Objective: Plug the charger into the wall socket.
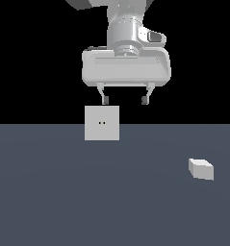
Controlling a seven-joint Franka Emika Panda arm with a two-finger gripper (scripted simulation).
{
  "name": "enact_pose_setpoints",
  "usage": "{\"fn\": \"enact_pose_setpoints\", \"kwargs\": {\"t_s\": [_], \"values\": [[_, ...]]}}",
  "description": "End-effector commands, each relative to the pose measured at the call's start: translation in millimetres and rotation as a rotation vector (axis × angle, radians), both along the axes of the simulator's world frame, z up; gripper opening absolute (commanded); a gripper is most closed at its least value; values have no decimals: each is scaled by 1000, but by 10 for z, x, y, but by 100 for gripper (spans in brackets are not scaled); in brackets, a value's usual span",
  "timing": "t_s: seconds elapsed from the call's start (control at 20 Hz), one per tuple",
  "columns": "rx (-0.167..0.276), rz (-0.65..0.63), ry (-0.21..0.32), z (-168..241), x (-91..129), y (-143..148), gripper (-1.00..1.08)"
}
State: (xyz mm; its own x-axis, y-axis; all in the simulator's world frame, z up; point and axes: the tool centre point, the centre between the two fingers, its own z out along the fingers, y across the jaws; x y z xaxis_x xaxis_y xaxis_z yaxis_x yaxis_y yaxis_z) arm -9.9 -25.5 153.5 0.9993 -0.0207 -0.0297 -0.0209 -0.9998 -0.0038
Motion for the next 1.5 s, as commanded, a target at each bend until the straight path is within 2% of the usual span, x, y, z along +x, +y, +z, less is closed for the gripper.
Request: {"fn": "enact_pose_setpoints", "kwargs": {"t_s": [0.0, 0.3, 0.65, 1.45], "values": [[0, 0, 0, 0, 0, 0, 100], [-2, -9, -11, -22, -14, -38, 100], [-11, -41, -53, -103, -66, -179, 100], [-49, -182, -234, -468, -295, -779, 100]]}}
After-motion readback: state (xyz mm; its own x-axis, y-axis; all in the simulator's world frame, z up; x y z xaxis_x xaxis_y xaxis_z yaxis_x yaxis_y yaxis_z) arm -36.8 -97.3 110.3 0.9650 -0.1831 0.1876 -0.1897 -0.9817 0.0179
